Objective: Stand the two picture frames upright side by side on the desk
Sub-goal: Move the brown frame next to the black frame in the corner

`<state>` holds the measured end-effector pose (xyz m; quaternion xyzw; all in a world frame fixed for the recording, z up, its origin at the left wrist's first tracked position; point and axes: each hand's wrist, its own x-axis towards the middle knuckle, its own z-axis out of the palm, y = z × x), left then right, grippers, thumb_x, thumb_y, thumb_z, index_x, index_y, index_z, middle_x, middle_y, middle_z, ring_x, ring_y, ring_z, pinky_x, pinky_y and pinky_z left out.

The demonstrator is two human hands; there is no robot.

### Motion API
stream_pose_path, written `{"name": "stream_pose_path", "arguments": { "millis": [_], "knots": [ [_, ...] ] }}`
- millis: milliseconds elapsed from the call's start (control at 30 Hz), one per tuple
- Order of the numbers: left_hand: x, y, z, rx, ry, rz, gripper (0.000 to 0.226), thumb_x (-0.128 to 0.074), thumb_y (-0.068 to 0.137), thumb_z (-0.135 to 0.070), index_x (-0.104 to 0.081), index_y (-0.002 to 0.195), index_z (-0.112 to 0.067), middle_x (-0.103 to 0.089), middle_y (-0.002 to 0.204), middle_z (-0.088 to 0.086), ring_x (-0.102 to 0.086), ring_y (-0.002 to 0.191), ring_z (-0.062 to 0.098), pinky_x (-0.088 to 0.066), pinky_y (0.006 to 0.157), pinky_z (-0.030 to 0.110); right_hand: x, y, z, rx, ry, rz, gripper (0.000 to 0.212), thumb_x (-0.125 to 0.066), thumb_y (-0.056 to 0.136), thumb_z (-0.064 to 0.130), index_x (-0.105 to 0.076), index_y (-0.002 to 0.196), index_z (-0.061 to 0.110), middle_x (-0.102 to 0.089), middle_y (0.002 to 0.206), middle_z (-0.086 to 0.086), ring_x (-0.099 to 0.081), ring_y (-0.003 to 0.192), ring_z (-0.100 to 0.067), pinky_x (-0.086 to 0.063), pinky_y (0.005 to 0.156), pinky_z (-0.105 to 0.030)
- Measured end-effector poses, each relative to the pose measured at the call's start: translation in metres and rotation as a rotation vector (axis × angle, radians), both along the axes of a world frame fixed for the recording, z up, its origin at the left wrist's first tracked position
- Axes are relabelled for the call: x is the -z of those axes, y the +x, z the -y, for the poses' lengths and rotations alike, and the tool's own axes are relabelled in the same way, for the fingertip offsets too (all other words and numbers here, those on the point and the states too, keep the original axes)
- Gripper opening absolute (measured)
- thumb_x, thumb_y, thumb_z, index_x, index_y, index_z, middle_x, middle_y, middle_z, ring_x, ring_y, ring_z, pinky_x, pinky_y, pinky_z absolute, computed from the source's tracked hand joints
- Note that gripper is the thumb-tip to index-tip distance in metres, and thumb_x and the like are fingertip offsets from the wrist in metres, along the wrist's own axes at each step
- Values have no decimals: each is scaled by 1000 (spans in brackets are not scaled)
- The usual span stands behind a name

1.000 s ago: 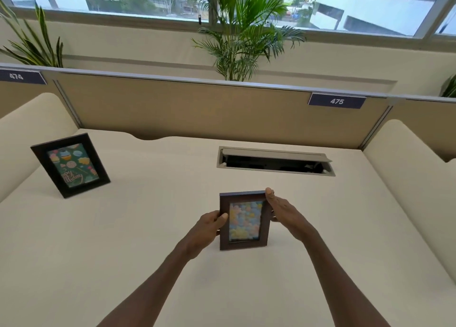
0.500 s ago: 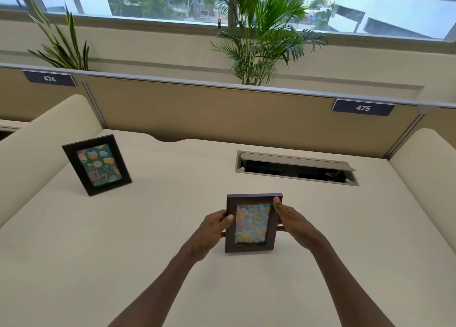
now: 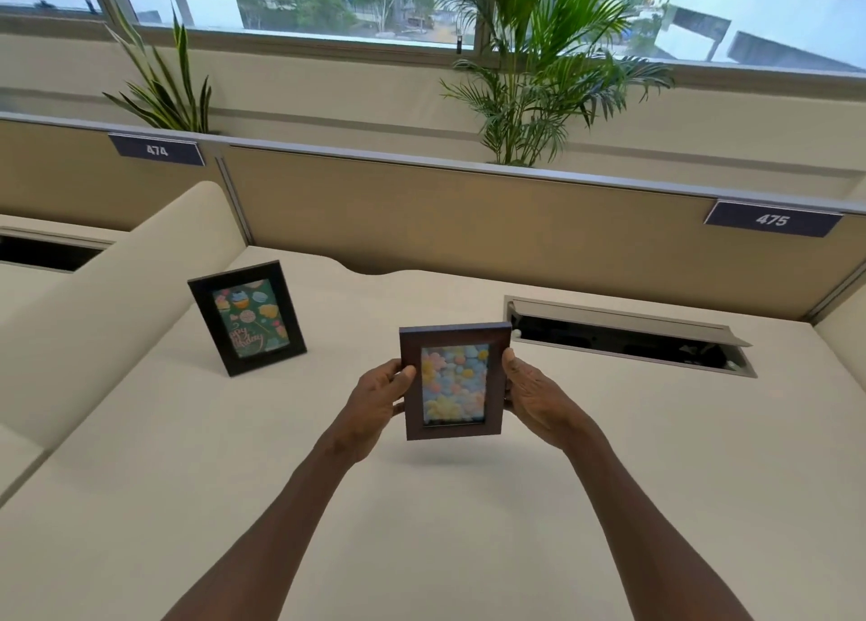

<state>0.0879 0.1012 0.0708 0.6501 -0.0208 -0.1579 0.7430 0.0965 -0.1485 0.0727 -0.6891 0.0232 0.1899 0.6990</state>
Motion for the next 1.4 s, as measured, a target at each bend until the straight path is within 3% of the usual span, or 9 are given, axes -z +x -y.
{"name": "stream_pose_path", "arguments": {
  "millis": [167, 300, 501, 634, 801, 1001, 1101, 1235, 1401],
  "knots": [
    [-7, 29, -46, -29, 26, 21, 29, -47, 103, -28, -62, 125, -16, -72, 121, 5, -68, 114, 21, -53, 93, 37, -3, 33, -46, 9, 67, -7, 45, -41, 93, 59, -68, 118, 33, -70, 125, -2, -65, 117, -22, -55, 90, -35],
    [-8, 50, -75, -63, 20, 56, 30, -45, 104, -25, -61, 127, -12, -71, 122, 8, -68, 113, 22, -53, 94, 38, -3, 61, -84, 20, 109, 17, 54, -40, 93, 60, -60, 129, 24, -66, 130, -6, -63, 119, -25, -49, 101, -45],
    [4, 81, -105, -125, 12, 97, 31, -44, 105, -27, -59, 128, -15, -72, 120, 3, -68, 112, 16, -58, 80, 25, -1, 101, -131, 19, 111, 20, 54, -41, 87, 71, -69, 119, 36, -69, 126, 0, -65, 116, -22, -58, 88, -32],
    [18, 97, -118, -184, 14, 109, 29, -46, 104, -27, -60, 127, -16, -74, 115, -4, -69, 110, 12, -58, 76, 20, 12, 128, -154, 31, 124, 19, 56, -38, 85, 74, -72, 112, 39, -72, 122, 1, -67, 114, -21, -57, 89, -34],
    [42, 112, -128, -405, 141, 143, 19, -59, 98, -22, -69, 114, -18, -76, 108, -4, -71, 106, 14, -60, 83, 29, 35, 160, -174, 31, 97, 22, 63, -38, 85, 76, -70, 115, 32, -69, 126, -6, -67, 114, -24, -53, 97, -41],
    [72, 113, -131, -688, 357, 194, 34, -73, 87, -12, -70, 121, -9, -74, 105, -2, -70, 94, 2, -54, 85, 16, 52, 193, -188, -16, 20, 29, 64, -38, 72, 90, -73, 103, 46, -75, 112, 10, -70, 107, -14, -57, 80, -23],
    [83, 114, -132, -758, 421, 194, 31, -74, 86, -12, -73, 116, -7, -76, 106, 4, -71, 95, 13, -53, 88, 21, 58, 206, -193, -49, 1, 33, 68, -35, 75, 89, -72, 107, 44, -74, 116, 7, -69, 109, -17, -57, 86, -28],
    [93, 116, -129, -807, 488, 211, 26, -73, 87, -9, -74, 112, -1, -76, 101, 9, -70, 89, 14, -49, 78, 4, 63, 221, -197, -61, -2, 32, 73, -33, 76, 89, -72, 113, 38, -73, 118, 1, -69, 109, -21, -54, 94, -39],
    [104, 118, -126, -836, 522, 152, 22, -72, 87, -6, -75, 108, 1, -77, 94, 11, -72, 85, 20, -55, 82, 25, 62, 234, -205, -65, 23, 28, 70, -35, 76, 88, -73, 108, 39, -74, 115, 2, -70, 108, -22, -55, 93, -39]
  ]
}}
